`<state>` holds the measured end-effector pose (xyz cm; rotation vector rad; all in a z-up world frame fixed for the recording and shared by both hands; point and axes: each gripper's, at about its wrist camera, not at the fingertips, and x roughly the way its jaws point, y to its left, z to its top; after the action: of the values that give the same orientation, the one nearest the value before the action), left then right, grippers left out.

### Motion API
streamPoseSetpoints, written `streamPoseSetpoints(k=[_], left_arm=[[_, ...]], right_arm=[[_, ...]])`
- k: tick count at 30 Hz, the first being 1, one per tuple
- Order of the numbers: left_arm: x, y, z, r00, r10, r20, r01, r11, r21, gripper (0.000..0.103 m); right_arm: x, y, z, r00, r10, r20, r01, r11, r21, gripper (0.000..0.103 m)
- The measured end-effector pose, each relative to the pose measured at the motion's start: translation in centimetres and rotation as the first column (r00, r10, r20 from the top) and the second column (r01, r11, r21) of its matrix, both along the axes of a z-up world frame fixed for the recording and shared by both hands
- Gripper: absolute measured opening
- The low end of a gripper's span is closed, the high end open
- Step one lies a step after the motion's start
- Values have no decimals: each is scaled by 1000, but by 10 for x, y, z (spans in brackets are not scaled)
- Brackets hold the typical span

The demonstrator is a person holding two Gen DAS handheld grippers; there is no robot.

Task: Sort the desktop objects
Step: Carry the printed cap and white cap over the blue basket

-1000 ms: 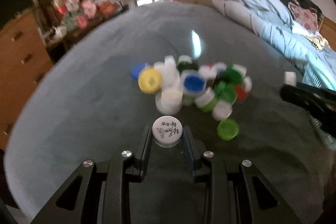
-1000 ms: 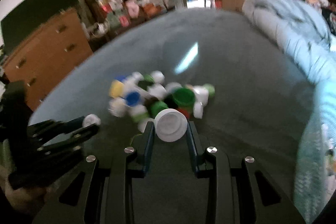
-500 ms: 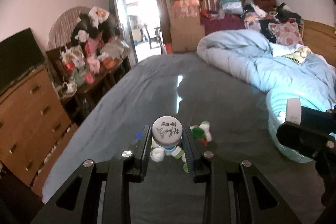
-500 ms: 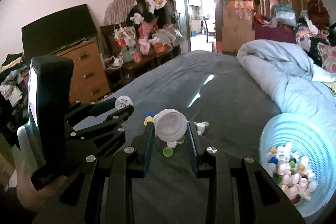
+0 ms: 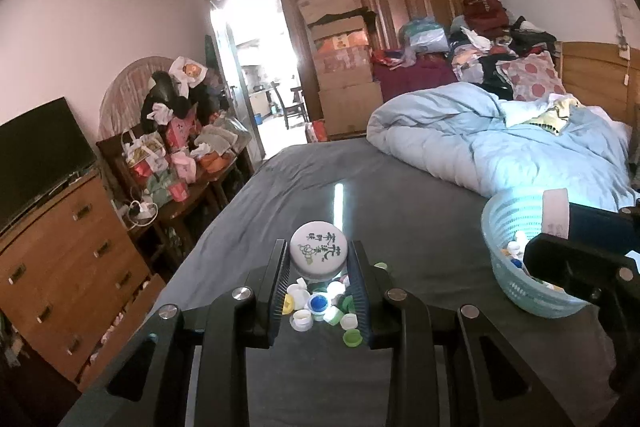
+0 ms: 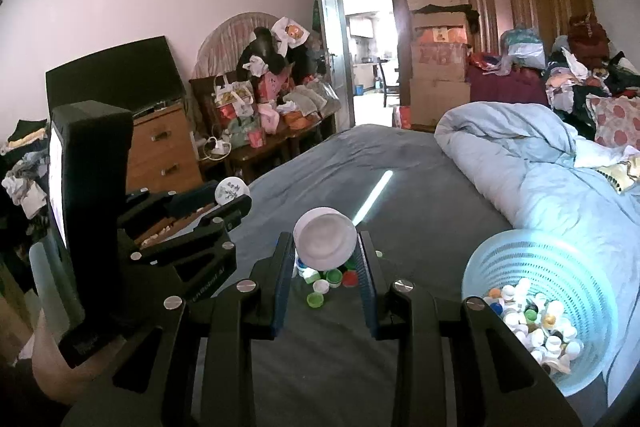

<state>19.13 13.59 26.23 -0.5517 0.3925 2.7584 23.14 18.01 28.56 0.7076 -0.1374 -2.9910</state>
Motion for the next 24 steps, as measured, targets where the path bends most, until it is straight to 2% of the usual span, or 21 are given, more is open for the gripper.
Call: streamPoseSetpoints(k=[13,24], left_arm=[[18,19,16,999,-21,-35,20,999,-29,31],[19,51,14,998,-55,-17,54,996,-67,31]], right_arm=[[16,14,9,999,-25,-28,25,1000,-12,27],[20,43,5,997,-76,-15,76,997,-21,27]])
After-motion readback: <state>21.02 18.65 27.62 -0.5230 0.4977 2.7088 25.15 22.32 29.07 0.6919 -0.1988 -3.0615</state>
